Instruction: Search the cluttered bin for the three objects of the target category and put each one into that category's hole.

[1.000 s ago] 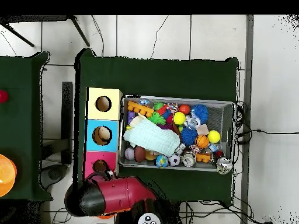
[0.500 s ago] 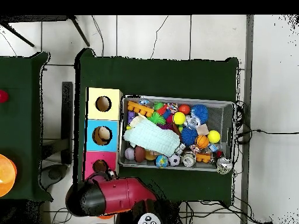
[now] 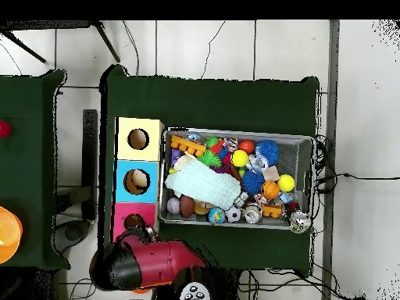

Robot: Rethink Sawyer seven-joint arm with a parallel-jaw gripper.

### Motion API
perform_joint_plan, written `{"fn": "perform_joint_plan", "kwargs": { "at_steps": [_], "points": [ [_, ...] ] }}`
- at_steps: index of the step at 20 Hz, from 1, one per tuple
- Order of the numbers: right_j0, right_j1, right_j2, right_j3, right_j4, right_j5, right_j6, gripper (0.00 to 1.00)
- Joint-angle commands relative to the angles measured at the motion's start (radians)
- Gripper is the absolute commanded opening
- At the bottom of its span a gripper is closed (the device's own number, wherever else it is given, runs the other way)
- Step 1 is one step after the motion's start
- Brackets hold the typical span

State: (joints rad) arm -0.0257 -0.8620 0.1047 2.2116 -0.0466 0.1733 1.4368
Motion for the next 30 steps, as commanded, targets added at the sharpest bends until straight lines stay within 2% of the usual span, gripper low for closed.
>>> {"fn": "perform_joint_plan", "kwargs": {
  "at_steps": [1, 14, 21, 30],
  "points": [
    [0.046, 0.066, -0.029, -0.032, 0.064, -0.114, 0.283, 0.0],
    [0.127, 0.055, -0.079, -0.053, 0.138, -0.158, 0.288, 0.0],
    [0.139, 0.063, -0.082, -0.056, 0.148, -0.209, 0.281, 0.0],
    [0.185, 0.062, -0.138, -0.082, 0.159, -0.224, 0.253, 0.0]
  ]
}}
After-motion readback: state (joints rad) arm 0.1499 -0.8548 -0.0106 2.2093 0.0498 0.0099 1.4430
